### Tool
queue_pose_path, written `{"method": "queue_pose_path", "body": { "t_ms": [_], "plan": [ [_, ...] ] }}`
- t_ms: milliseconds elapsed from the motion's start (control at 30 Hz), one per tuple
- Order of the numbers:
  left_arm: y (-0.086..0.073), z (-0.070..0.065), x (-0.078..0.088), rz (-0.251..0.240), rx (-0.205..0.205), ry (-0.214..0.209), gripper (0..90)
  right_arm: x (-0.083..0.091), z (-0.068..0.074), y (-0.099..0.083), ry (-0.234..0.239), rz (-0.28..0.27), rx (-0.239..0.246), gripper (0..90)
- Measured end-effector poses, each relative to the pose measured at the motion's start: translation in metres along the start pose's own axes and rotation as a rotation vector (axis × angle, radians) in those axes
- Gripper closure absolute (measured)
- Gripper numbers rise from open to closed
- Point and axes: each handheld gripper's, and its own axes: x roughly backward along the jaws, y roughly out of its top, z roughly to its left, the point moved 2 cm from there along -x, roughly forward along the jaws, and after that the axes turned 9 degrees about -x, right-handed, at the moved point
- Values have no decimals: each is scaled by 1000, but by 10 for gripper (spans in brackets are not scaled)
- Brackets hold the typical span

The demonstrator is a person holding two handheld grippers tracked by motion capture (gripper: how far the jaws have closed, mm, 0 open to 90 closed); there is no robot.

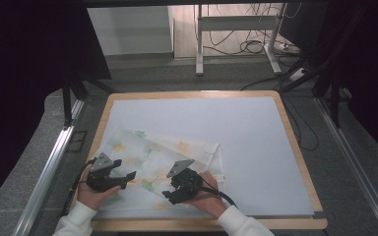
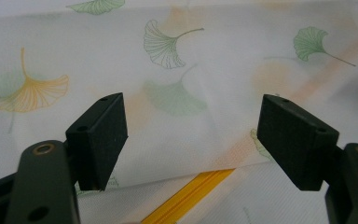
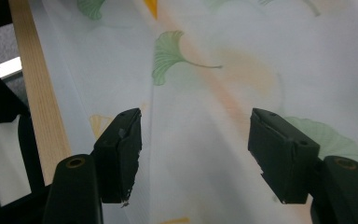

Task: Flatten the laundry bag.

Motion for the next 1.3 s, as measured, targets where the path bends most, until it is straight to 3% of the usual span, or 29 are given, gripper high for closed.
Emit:
{"method": "queue_pose_path", "body": {
  "t_ms": [167,433,600,1067,1300],
  "plan": [
    [0,1,0,4,1,7,236,-11,6,-1,-5,54,26,343],
    [0,0,0,0,1,-6,231,-10,3,-10,-13,101,32,336],
    [0,0,0,1,-1,-8,232,-17,3,-15,-49,146,62,356],
    [0,-1,-2,12,-10,-27,228,-12,-7,-14,-78,118,26,821],
    [0,-2,-2,15,-15,-29,228,-11,-9,-13,-60,117,16,881]
  ]
}}
